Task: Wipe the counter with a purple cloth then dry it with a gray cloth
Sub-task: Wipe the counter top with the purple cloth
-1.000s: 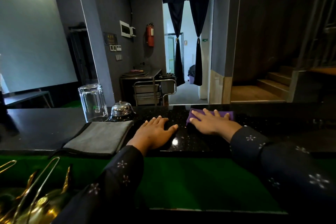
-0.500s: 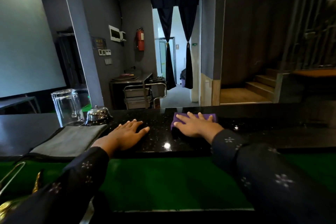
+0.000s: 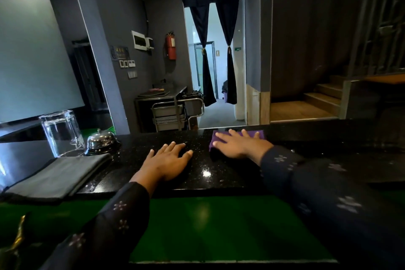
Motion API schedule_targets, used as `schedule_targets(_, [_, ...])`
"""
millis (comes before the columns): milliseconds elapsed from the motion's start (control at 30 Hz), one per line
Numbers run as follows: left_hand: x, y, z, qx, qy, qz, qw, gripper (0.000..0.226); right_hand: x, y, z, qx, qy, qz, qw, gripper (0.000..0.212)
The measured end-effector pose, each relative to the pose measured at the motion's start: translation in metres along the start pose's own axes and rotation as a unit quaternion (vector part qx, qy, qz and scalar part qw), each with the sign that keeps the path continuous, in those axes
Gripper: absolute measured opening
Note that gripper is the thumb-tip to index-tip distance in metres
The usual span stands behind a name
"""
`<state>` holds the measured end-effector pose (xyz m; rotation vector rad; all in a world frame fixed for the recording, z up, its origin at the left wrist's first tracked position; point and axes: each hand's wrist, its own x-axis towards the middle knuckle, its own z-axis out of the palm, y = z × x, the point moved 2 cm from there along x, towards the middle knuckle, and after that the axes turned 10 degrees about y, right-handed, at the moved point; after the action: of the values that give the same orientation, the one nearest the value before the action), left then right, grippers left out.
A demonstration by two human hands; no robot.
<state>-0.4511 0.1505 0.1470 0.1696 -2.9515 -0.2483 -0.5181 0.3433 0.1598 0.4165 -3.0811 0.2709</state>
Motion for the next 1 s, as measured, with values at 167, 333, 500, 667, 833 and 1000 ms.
schedule_targets(167, [0.006, -0.002, 0.003, -0.001, 0.008, -0.008, 1.000, 0.061, 0.035, -0.060, 0.012, -0.019, -0.003, -0.049, 0.999, 0.065])
schedule_targets(333, [0.005, -0.006, 0.000, 0.004, -0.002, -0.012, 1.000, 0.062, 0.057, -0.054, 0.010, -0.010, -0.019, -0.117, 0.993, 0.067])
schedule_targets(500, [0.004, -0.008, 0.000, 0.000, -0.001, -0.011, 1.000, 0.063, 0.070, 0.037, -0.004, -0.011, 0.010, -0.001, 1.000, 0.075])
schedule_targets(667, [0.002, -0.004, 0.000, -0.004, -0.008, -0.018, 1.000, 0.063, 0.037, 0.038, -0.007, -0.003, -0.002, 0.014, 1.000, 0.066])
schedule_targets(833, [0.002, -0.002, -0.001, 0.008, -0.014, -0.023, 1.000, 0.063, -0.034, -0.005, 0.008, -0.009, -0.020, -0.156, 0.988, 0.060])
schedule_targets(1000, [-0.001, -0.001, -0.002, 0.006, -0.007, -0.023, 1.000, 0.062, -0.023, 0.038, -0.004, -0.027, -0.019, -0.121, 0.992, 0.061])
